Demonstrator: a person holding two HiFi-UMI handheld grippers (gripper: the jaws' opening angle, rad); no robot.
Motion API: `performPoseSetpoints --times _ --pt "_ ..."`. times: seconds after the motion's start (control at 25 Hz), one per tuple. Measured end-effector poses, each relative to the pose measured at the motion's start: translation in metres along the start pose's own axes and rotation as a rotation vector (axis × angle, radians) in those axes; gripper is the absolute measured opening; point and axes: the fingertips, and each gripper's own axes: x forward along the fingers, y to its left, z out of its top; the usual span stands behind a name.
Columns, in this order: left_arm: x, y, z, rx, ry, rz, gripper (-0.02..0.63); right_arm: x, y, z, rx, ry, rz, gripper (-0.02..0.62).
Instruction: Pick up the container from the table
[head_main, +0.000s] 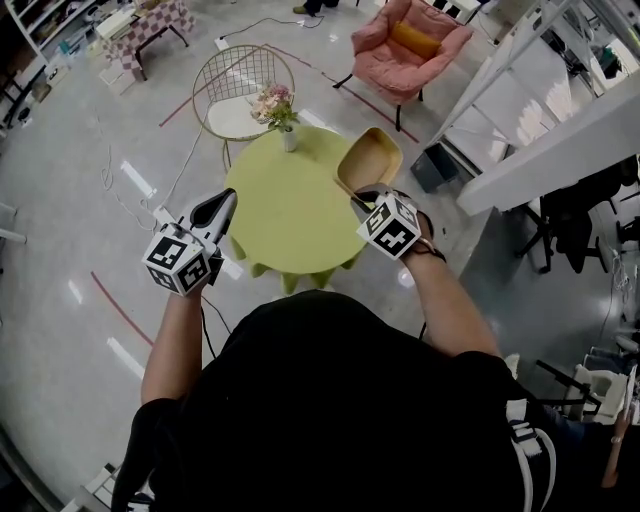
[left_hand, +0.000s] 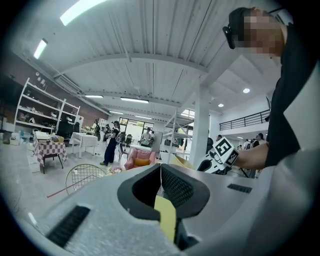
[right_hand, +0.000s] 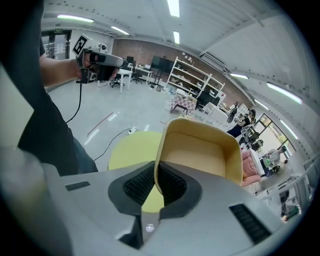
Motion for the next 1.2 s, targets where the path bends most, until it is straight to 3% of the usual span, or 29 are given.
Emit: performPoseSetpoints --times 1.2 --pt "0.007 -0.005 0.001 0.018 0.009 -0.022 0.018 -0.012 0.000 -0.006 0.024 -0.007 -0.010 0.021"
